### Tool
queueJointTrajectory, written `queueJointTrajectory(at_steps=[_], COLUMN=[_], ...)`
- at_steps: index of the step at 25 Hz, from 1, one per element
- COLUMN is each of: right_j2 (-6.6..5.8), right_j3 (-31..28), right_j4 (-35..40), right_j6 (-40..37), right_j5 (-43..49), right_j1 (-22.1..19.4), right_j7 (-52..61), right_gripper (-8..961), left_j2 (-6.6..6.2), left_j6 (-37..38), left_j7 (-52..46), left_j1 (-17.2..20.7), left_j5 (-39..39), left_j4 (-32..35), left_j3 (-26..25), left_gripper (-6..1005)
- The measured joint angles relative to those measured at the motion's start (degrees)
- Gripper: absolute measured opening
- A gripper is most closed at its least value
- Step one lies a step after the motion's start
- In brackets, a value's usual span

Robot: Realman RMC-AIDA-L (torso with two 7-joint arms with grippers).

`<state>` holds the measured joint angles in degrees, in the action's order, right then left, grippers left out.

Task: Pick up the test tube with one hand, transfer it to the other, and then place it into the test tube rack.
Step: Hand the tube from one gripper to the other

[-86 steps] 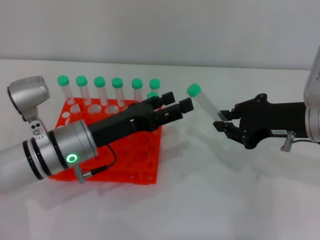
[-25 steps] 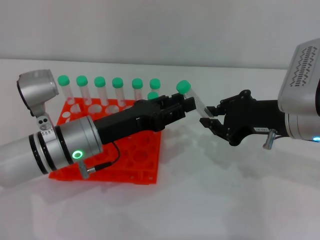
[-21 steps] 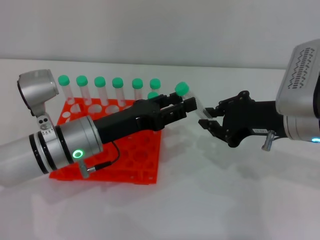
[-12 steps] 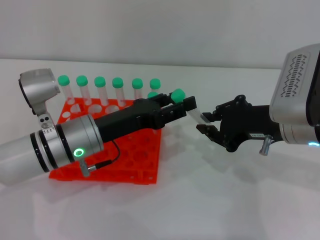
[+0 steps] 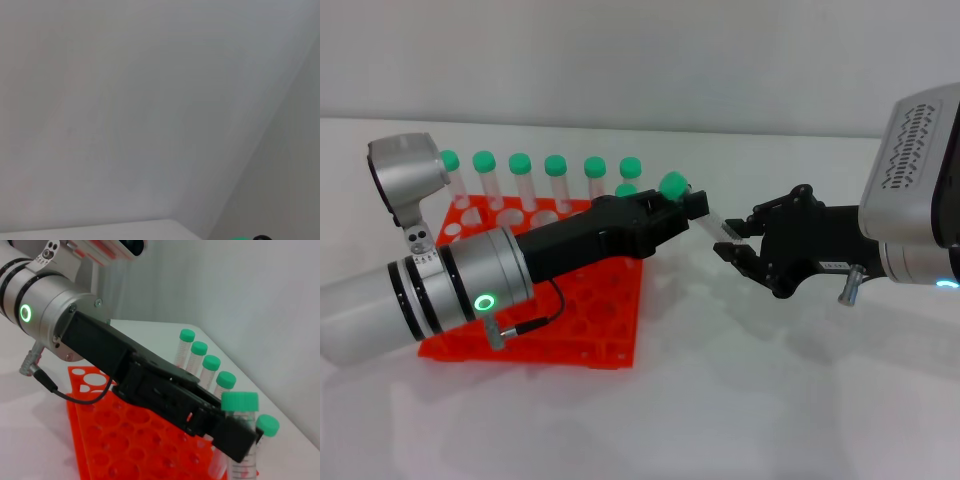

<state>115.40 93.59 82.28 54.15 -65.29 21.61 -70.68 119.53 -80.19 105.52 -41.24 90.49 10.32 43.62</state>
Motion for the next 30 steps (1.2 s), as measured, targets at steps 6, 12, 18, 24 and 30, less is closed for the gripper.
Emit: queueJointTrajectory(at_steps=[6, 12, 18, 24, 30], right_j2=[0.0, 0.01, -0.03, 0.01, -0.02], right_j3=[0.1, 0.0, 0.2, 0.1, -0.2], right_j4=[0.0, -0.2, -0.3, -0.9, -1.2], right_j6=[0.0, -0.1, 0.0, -0.1, -2.1], right_j5=[0.0, 0.0, 0.0, 0.0, 0.0], right_j1=[0.0, 0.0, -0.1, -0.1, -0.5], right_j7=[0.1, 0.0, 0.0, 0.4, 0.6], right_gripper=[212, 215, 218, 314, 508], left_j2=[0.0, 0.0, -0.01, 0.0, 0.0], left_j6=[0.4, 0.5, 0.5, 0.5, 0.2], left_j7=[0.0, 0.0, 0.1, 0.1, 0.0], left_j1=[-0.1, -0.1, 0.0, 0.0, -0.1], left_j5=[0.3, 0.2, 0.2, 0.2, 0.2], left_j4=[0.1, 0.2, 0.4, 0.4, 0.4], left_j3=[0.7, 0.8, 0.8, 0.8, 0.8], left_gripper=[226, 223, 221, 219, 216])
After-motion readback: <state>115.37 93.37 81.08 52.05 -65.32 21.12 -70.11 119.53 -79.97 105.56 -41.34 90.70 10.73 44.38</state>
